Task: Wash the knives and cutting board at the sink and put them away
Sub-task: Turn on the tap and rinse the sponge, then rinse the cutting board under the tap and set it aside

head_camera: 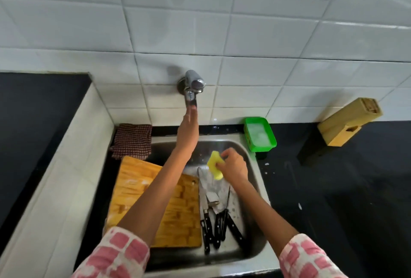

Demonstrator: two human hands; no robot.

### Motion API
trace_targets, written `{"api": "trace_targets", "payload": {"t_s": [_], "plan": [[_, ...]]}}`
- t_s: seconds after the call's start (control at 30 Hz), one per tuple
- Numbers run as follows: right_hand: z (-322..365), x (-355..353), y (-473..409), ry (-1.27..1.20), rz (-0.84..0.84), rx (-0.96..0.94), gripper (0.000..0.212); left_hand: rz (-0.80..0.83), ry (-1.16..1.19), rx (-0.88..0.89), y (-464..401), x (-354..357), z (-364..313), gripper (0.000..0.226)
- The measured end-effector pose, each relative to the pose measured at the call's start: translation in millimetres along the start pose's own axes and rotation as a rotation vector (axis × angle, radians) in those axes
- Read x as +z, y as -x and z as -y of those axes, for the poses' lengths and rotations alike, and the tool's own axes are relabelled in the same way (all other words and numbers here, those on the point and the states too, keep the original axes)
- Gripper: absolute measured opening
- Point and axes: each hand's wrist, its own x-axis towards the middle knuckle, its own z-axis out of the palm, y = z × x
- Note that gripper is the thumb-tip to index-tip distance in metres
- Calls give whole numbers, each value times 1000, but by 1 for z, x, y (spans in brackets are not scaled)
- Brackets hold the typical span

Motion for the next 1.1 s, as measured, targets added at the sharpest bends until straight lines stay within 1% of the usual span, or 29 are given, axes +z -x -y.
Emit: {"api": "trace_targets", "payload": {"t_s": [0.07,0.1,0.13,0.2,0.27,0.3,0.37,0.4,0.47,0.53,0.6,0.63,0.73,0.87,0.93,1.0,1.03,1.07,1.1], "plan": [[-7,-22,-14,-98,-172,18,23,72,-135,-36,0,9,17,57],[-10,-34,-22,-146,-245,36,22,123,-187,-59,0,15,24,53],[-15,-46,-31,-196,-307,62,21,185,-228,-76,1,25,30,45],[-22,-64,-50,-273,-373,124,24,287,-292,-78,5,47,39,28],[-31,-77,-69,-293,-376,184,31,397,-359,-39,5,74,48,24],[-35,-82,-79,-304,-363,209,33,461,-388,-34,3,89,51,28],[-42,-87,-95,-347,-320,206,32,572,-447,-42,1,112,55,43],[-47,-88,-103,-353,-288,200,32,608,-468,-46,-2,124,56,48],[-58,-87,-116,-250,-235,192,33,627,-483,-59,-7,142,56,55],[-72,-84,-120,-82,-272,204,32,613,-471,-89,-11,155,58,59],[-87,-82,-120,9,-332,250,35,608,-453,-121,-17,165,59,62],[-93,-81,-121,1,-321,269,37,615,-445,-127,-19,169,60,62],[-96,-73,-120,-184,-236,292,34,640,-412,-142,-22,170,64,63],[-85,-69,-123,-290,-264,364,30,614,-353,-159,-20,156,69,61],[-80,-71,-123,-286,-251,413,31,540,-382,-110,-19,138,70,54],[-69,-71,-118,-220,-241,467,35,399,-442,-46,-17,112,73,45],[-60,-71,-114,-179,-270,464,38,314,-471,-42,-16,97,75,41],[-47,-67,-106,-146,-321,402,39,228,-506,-52,-13,77,78,39],[-33,-64,-98,-141,-367,277,39,155,-566,-61,-11,59,81,39]]}}
